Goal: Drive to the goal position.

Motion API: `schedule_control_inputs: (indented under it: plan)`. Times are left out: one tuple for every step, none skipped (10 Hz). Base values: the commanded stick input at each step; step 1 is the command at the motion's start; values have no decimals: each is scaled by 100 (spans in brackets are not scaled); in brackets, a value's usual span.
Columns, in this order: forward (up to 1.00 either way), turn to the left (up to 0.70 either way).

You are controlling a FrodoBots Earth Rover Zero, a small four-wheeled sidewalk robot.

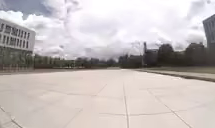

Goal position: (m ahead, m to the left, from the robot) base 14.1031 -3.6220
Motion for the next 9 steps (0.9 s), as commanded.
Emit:
schedule_control_inputs:
  plan:
    - [70,0]
    - [70,0]
    - [70,0]
    - [70,0]
    - [70,0]
    - [70,0]
    - [70,0]
    - [70,0]
    - [70,0]
